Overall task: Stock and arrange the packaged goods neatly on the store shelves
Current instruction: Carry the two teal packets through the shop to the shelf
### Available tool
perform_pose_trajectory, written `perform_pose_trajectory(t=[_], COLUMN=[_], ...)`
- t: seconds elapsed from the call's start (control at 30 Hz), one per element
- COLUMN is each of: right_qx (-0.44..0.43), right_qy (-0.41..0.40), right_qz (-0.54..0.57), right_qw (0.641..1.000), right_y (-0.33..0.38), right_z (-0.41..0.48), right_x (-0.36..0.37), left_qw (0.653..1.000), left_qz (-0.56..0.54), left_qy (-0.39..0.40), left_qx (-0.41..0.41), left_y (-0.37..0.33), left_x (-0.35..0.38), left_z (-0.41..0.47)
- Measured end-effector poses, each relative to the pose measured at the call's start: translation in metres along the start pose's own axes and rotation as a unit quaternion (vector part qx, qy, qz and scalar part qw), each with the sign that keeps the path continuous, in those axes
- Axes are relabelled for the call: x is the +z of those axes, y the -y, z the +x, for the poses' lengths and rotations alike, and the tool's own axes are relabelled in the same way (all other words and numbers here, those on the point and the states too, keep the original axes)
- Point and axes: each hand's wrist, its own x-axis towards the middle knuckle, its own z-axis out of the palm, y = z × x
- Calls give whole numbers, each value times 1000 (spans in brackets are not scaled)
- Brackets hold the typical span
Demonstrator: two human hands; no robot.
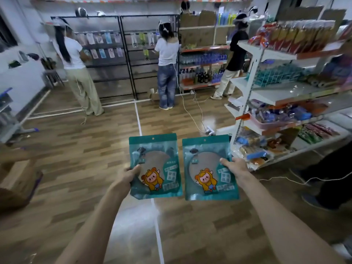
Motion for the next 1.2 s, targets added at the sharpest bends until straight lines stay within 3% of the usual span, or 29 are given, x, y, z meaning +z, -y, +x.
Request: perform_pose_trajectory(t=[0.37, 0.9, 1.2], right_qx=[-27, -43, -22], right_qy=[-16, -24, -8], right_qz=[0, -35, -23], right_qw=[1000, 998, 999], right_y=[56, 220, 277], right_z=[135, 410, 577], right_x=[26, 91, 179], left_qw=[1000, 999, 1000], left_qz=[-10, -32, -18], left_qy=[-19, 7, 4], left_qx=[5, 10, -1], left_y=[-57, -213, -287], left_x=[59, 158, 186], left_z=[114, 394, 556])
